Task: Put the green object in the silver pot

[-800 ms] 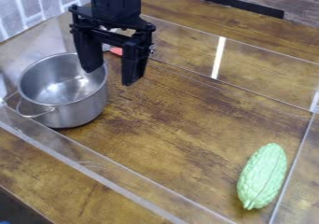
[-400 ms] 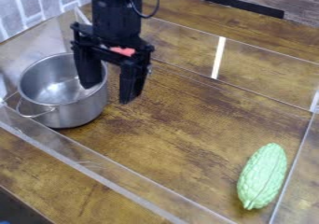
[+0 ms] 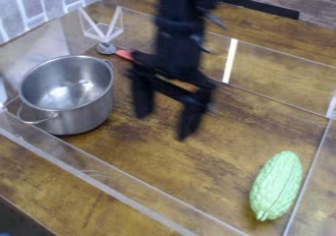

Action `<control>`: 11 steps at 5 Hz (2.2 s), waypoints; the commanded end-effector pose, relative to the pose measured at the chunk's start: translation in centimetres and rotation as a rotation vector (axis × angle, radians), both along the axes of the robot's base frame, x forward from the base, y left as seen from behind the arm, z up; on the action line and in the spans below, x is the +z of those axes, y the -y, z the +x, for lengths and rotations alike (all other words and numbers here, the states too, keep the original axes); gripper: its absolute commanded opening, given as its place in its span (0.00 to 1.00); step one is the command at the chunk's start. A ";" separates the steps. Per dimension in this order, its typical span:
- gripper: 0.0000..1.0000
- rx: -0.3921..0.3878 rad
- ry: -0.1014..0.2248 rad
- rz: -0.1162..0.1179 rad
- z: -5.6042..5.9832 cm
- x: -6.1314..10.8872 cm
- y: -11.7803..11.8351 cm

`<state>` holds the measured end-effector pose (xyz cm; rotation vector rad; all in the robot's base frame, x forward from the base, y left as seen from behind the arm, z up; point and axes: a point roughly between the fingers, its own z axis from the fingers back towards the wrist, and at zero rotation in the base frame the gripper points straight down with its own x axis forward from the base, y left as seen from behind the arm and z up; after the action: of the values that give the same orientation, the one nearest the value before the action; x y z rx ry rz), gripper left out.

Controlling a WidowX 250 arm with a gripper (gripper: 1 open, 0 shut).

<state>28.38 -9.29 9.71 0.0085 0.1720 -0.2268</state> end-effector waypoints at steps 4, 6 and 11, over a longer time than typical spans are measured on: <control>1.00 -0.086 0.077 -0.030 2.6 -0.9 6.9; 1.00 -0.063 0.064 -0.037 3.0 -0.8 6.2; 1.00 0.003 0.015 -0.048 1.4 -1.3 5.9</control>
<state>29.31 -15.12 5.62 -0.0119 0.2343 -0.2243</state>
